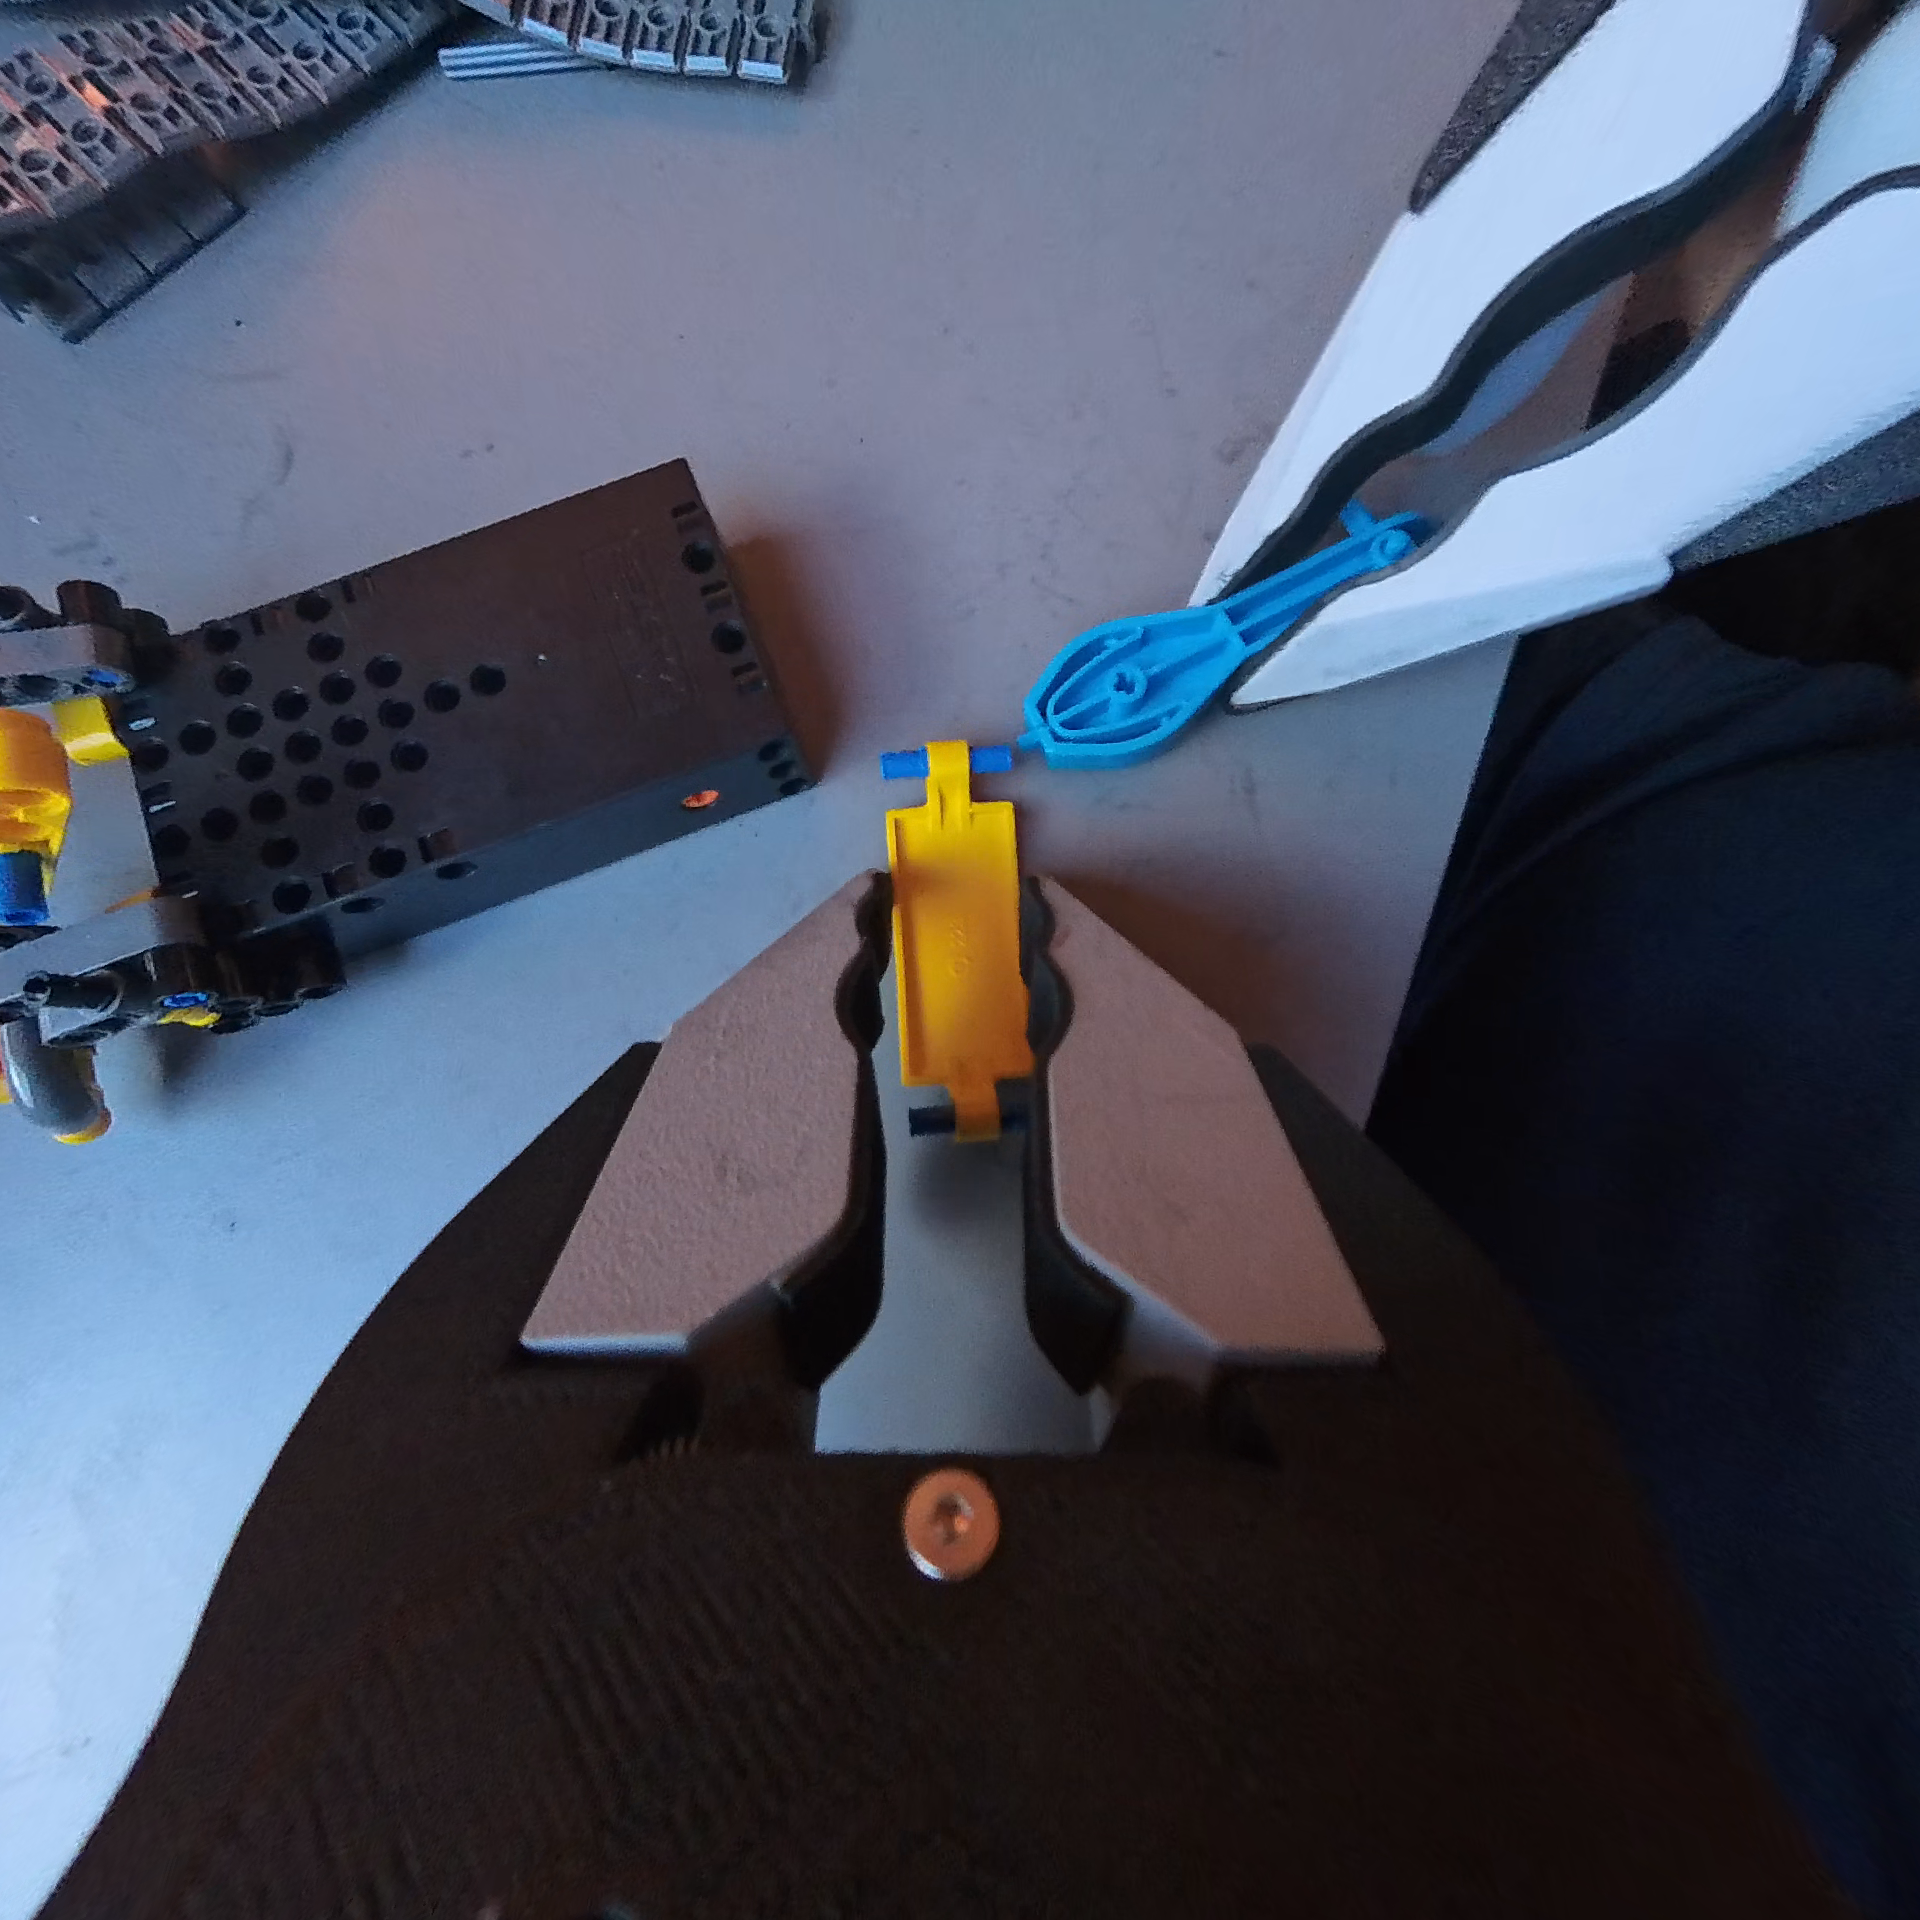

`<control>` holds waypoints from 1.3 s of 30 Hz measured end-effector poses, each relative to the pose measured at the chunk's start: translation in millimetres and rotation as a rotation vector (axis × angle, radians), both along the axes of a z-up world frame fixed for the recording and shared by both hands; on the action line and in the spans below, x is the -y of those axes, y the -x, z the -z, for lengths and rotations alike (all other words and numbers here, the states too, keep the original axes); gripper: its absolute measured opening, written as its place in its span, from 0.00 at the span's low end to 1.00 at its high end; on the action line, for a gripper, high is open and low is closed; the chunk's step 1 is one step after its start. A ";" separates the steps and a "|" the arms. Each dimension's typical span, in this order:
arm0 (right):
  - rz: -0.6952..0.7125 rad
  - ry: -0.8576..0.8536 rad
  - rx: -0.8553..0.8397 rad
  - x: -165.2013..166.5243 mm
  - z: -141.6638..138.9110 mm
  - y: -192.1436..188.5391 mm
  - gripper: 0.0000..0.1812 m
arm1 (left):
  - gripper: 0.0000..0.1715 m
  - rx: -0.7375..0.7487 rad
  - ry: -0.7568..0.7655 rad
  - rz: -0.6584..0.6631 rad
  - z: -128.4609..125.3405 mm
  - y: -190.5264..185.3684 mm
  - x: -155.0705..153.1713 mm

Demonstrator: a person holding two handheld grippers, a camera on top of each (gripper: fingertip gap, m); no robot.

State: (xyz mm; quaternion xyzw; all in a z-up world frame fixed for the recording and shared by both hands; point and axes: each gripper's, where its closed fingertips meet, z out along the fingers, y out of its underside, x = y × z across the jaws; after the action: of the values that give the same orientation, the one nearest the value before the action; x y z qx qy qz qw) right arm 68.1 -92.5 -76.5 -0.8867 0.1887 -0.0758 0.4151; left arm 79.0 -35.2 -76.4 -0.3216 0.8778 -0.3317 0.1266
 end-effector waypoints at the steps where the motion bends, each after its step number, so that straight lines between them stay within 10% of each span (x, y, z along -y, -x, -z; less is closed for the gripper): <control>1: 0.004 -0.009 0.001 -0.6 -0.5 0.8 0.06 | 0.13 0.002 -0.001 -0.001 0.0 -0.3 0.3; 39: 0.067 -0.064 0.050 -1.8 -5.0 1.0 0.06 | 0.13 0.031 0.006 -0.001 -0.5 1.1 5.9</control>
State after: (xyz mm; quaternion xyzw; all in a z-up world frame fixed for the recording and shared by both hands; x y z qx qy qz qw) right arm 67.2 -90.8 -71.5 -0.8640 0.2104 -0.1059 0.4450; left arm 77.9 -41.1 -75.9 -0.3175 0.8745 -0.3392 0.1394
